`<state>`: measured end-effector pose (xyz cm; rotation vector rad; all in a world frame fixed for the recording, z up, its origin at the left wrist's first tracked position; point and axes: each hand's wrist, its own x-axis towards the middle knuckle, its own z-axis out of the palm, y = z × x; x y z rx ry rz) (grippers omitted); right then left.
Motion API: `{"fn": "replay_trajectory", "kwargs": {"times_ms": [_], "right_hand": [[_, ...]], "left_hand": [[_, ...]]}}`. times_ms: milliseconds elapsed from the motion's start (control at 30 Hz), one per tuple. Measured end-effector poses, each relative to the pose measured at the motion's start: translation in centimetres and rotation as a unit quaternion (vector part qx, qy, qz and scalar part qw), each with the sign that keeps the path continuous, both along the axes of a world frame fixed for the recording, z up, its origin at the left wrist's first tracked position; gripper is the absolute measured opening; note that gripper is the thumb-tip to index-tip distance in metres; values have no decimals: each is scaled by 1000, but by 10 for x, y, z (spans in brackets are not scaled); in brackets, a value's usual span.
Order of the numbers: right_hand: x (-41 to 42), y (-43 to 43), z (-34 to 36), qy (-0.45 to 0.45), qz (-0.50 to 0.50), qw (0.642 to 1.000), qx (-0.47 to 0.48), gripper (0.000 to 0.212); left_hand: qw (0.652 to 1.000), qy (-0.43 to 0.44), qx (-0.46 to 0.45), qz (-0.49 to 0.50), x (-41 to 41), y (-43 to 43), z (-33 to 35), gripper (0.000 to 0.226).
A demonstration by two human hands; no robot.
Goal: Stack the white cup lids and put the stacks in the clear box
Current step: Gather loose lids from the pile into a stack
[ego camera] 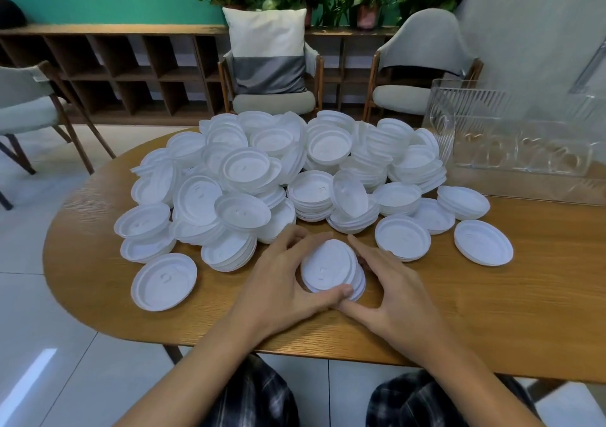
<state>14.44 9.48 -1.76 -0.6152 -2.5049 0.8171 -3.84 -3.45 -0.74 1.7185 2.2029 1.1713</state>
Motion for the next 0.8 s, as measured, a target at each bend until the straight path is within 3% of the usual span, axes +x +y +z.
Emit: {"fn": "replay_trajectory", "kwargs": {"times_ms": [267, 533, 800], "right_hand": [[2, 3, 3, 17, 14, 999, -31, 103], [2, 4, 3, 20, 21, 999, -25, 94], [2, 4, 2, 15, 18, 999, -23, 94]], "left_hand": [[989, -129, 0, -73, -2, -5, 12, 100], [987, -128, -42, -88, -3, -6, 11, 99], [988, -142, 1, -61, -2, -5, 11, 87]]}}
